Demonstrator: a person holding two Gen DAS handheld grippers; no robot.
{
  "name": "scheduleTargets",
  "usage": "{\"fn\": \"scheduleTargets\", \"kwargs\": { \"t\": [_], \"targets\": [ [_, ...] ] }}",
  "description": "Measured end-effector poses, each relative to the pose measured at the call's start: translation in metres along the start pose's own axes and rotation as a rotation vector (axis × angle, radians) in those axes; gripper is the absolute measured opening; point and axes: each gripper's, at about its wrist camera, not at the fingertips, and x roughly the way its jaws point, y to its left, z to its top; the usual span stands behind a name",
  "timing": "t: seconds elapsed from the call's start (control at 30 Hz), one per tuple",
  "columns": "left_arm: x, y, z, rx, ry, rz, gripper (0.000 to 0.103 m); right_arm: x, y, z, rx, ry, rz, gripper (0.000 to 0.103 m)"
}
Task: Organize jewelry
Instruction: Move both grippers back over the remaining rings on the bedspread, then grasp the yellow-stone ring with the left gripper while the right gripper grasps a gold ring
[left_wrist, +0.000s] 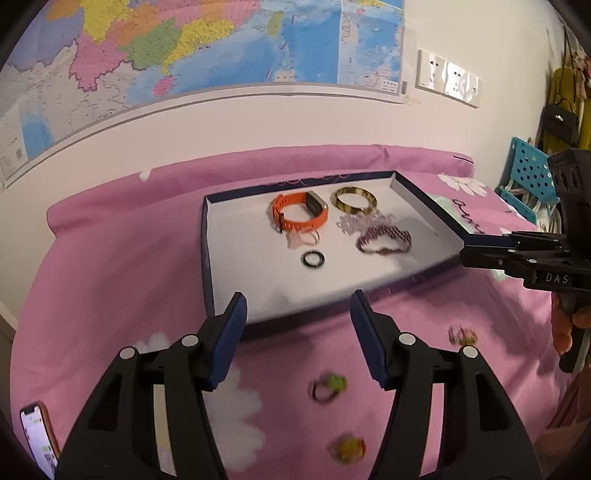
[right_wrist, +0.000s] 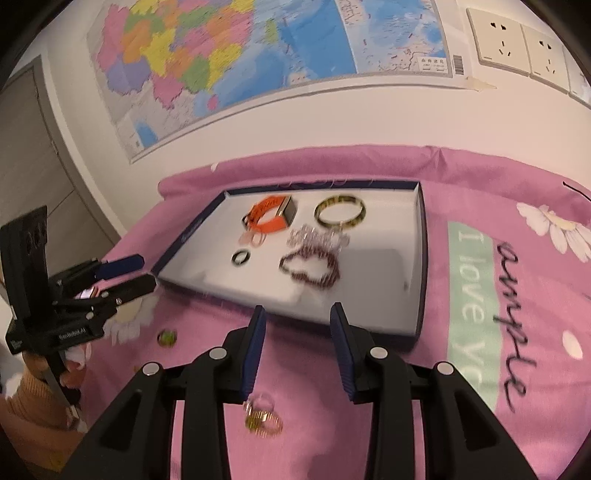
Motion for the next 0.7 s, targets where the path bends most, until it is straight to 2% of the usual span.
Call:
{"fn": "scheduleTargets", "kwargs": {
  "t": [0.33, 0.57, 0.63, 0.7],
  "targets": [
    [-0.016, -0.007, -0.042, 0.020, 0.055, -0.011, 0.059, -0.002, 0.018, -0.045, -0.058, 0.092, 0.003, 0.034],
    [-0.024, -0.012, -0.062, 0.033, 0.086, -0.031, 0.059, -0.002, 0.019, -0.057, -0.050, 0.107, 0.001, 0.034],
    [-0.025, -0.014, -0.065, 0.034, 0.091, -0.041, 0.061, 0.000, 0.021, -0.058, -0.061, 0.109, -0.006, 0.039],
    [-0.024, -0.016, -0.068, 0.032, 0.097, -0.045, 0.061, 0.002, 0.024, -0.059, -0.077, 0.112, -0.014, 0.039]
  ]
}}
